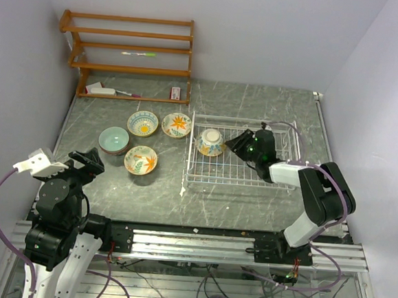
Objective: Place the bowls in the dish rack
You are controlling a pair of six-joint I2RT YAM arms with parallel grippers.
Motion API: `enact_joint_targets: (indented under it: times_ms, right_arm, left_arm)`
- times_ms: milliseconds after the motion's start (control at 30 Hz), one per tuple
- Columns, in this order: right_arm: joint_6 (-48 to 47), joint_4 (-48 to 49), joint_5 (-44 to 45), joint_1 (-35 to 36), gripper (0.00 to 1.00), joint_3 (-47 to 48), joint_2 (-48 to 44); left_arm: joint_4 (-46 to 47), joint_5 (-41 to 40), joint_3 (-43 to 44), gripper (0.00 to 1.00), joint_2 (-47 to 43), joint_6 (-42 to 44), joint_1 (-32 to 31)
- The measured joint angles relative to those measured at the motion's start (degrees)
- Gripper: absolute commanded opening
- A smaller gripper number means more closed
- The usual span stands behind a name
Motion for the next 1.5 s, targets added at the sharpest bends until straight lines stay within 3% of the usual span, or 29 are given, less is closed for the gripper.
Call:
enact_joint_targets:
  times_ms: [167,533,733,833,967,1133,1333,1500]
  right_arm:
    - [-3.41,-5.66,4.66,3.15,0.39,3.39,0.13]
    - [-5.25,-6.21,5.46,4.37,0.4,4.9,2.38]
    - [-6.14,-6.71,7.1,5.51,0.56,5.05,1.53]
    - [-8.07,-10.51,9.7,7.1,0.59,5.07,-2.01]
    - [-11.63,-16.96,16.13,11.93,0.59,6.73,-9.57]
    - [-20.04,-21.99,20.68,20.96,0.6,16.26,-13.2]
    - [-30.75,-24.22,13.62,31.17,0.59,26.32,-9.86]
    - [-38.21,-27.71,6.32,36.63,0.6,35.63,0.15]
  left_arm:
    - [0.0,0.0,0.0,0.95,0.0,0.0,0.0]
    - [0.0,0.0,0.0,0.95,0.0,0.0,0.0]
    - [0.0,0.0,0.0,0.95,0.0,0.0,0.0]
    - [0.0,0.0,0.0,0.95,0.0,0.0,0.0]
    - [-0.02,0.0,0.0,0.95,0.0,-0.02,0.0]
    - [-0.04,-0.11,0.0,0.95,0.0,-0.07,0.0]
    - [-0.7,-1.68,0.28,0.95,0.0,-0.98,0.0]
    - [-2.03,-3.52,0.44,0.95,-0.33,-2.12,0.0]
